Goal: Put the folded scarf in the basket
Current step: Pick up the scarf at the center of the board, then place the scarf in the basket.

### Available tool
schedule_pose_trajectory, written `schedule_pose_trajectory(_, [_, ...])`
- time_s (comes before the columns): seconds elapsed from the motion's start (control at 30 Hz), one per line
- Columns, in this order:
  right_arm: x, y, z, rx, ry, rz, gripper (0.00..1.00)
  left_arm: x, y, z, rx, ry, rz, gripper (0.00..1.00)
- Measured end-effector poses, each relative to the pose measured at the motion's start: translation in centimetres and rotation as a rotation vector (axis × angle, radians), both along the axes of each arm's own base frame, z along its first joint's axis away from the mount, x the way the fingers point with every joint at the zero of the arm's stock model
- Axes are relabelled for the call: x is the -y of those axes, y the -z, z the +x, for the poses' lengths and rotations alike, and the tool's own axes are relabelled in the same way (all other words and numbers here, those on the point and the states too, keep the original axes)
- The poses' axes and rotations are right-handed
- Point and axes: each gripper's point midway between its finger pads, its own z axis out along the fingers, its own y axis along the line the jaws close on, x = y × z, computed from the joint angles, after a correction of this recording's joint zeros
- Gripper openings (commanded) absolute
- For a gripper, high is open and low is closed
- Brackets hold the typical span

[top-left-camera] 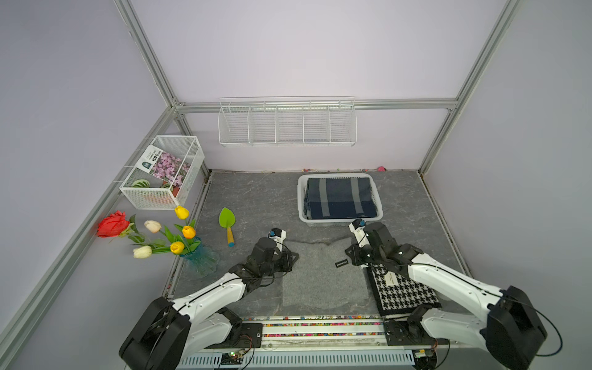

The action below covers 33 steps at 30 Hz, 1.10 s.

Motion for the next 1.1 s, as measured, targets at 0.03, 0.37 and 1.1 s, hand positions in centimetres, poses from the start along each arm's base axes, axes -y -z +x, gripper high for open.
schedule_pose_trajectory(0.03, [0.1, -0.6, -0.1, 0.009, 0.001, 0.002, 0.0, 0.2, -0.7, 0.2, 0.011, -0.001, -0.007, 0.0])
schedule_pose_trajectory(0.37, [1.4, -10.5, 0.0, 0.206, 0.016, 0.052, 0.0, 1.6, -8.9, 2.1, 0.121, -0.006, -0.096, 0.0])
schedule_pose_trajectory(1.1, [9.4, -18.6, 13.4, 0.33, 0.352, -0.208, 0.0, 10.9, -16.0, 18.0, 0.211, -0.092, -0.073, 0.0])
